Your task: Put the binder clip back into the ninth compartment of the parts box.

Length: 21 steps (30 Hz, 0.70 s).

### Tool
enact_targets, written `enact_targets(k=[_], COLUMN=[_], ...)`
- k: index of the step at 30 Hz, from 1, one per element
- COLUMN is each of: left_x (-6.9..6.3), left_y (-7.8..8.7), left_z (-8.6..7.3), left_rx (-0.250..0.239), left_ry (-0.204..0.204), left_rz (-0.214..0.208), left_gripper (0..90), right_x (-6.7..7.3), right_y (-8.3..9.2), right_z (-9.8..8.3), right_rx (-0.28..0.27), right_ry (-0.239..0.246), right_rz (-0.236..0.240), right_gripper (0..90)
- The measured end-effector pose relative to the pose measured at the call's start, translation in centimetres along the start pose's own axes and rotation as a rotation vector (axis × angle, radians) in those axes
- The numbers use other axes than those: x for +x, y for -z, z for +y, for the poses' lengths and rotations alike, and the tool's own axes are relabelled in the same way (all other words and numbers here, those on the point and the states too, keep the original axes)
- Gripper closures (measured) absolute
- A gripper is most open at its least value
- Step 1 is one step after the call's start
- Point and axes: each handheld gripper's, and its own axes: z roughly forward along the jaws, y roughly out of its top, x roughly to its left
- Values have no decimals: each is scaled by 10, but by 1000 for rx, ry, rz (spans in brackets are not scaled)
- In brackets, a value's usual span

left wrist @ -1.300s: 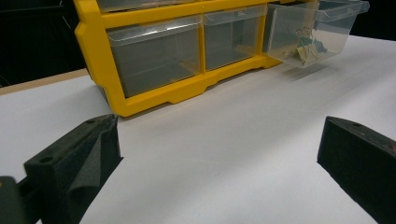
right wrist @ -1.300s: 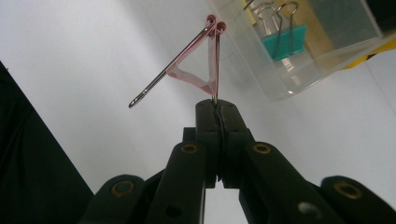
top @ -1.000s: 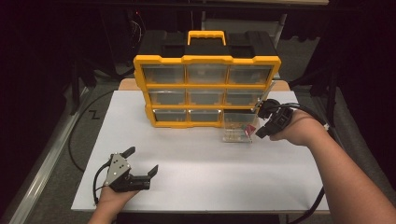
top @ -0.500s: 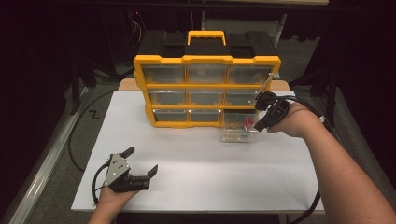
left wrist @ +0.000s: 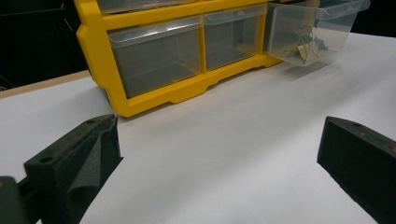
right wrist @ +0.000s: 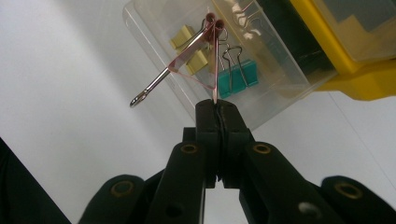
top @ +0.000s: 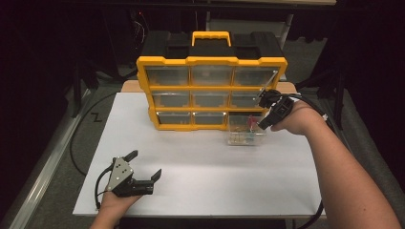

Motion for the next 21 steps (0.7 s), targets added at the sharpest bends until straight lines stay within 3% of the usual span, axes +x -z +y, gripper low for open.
enact_targets(k=[21], left_x=[1], left_y=[0], left_z=[0], left_rx=[-1], left_ry=[-1], left_rz=[0], left_gripper=[3], right_x=[-9], right_y=[-13], right_z=[12], right_rx=[-4], right_ry=[-30], right_rz=[-3], right_gripper=[900])
